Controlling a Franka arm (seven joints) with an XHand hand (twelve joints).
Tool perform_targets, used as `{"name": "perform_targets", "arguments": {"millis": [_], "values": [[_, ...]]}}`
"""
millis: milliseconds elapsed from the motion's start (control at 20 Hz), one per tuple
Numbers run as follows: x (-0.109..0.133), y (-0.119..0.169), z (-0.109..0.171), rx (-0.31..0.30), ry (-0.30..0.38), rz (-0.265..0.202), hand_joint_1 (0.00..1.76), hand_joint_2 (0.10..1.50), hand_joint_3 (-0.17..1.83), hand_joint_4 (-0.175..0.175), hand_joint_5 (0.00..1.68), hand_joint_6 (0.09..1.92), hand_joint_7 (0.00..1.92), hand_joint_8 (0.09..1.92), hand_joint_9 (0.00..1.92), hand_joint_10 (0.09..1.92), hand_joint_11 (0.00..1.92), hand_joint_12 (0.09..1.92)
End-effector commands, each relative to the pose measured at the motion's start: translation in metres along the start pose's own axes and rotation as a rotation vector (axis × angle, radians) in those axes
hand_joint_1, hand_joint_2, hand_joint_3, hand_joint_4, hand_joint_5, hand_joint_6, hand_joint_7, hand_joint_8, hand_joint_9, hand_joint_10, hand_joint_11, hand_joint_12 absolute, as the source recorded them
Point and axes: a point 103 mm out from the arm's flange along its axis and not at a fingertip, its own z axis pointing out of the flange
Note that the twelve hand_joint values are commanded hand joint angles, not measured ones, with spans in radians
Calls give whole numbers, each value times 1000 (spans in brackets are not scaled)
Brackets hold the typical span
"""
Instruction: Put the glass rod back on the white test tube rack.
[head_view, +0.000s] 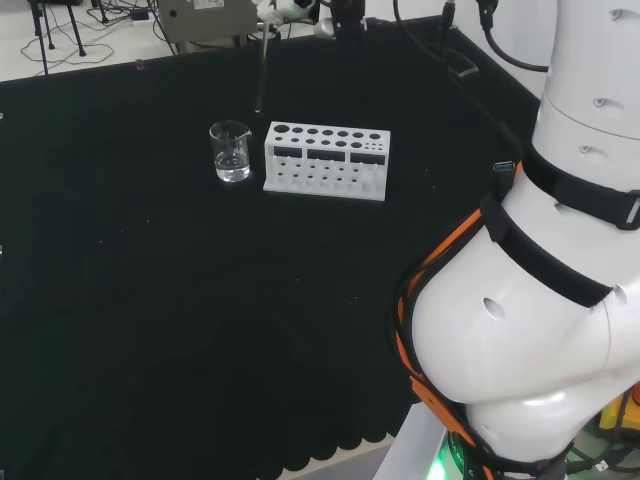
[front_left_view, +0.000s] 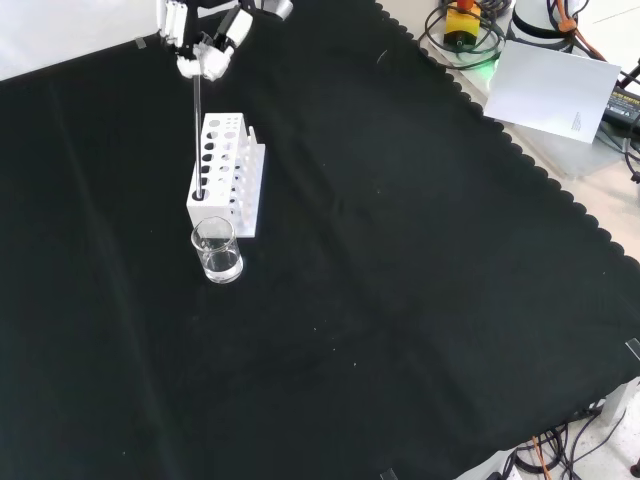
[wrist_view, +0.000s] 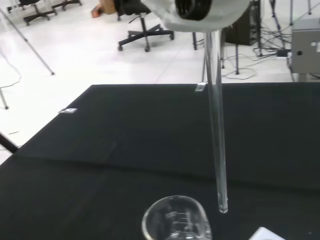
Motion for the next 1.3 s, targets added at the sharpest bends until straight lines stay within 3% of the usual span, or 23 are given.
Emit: {"name": "perform_targets", "arguments": {"millis": [50,650,750,900,1300], "values": [[-25,-8,-9,-21,-1,56,1298,1047,4,-175,1193,325,1140,1066,1720,720,1347,824],[-88,-31,-28,-33,-55,199,1298,1048,4,-175,1192,326,1139,1068,1720,721,1347,825],[-94,-35,-31,-37,-59,213,1298,1048,4,-175,1192,326,1139,1068,1720,721,1347,825],[-101,-41,-36,-48,-51,191,1298,1048,4,-175,1192,327,1139,1068,1720,721,1348,826],[-120,-60,-46,-44,-86,257,1297,1048,3,-175,1192,327,1138,1068,1719,721,1347,825]]}}
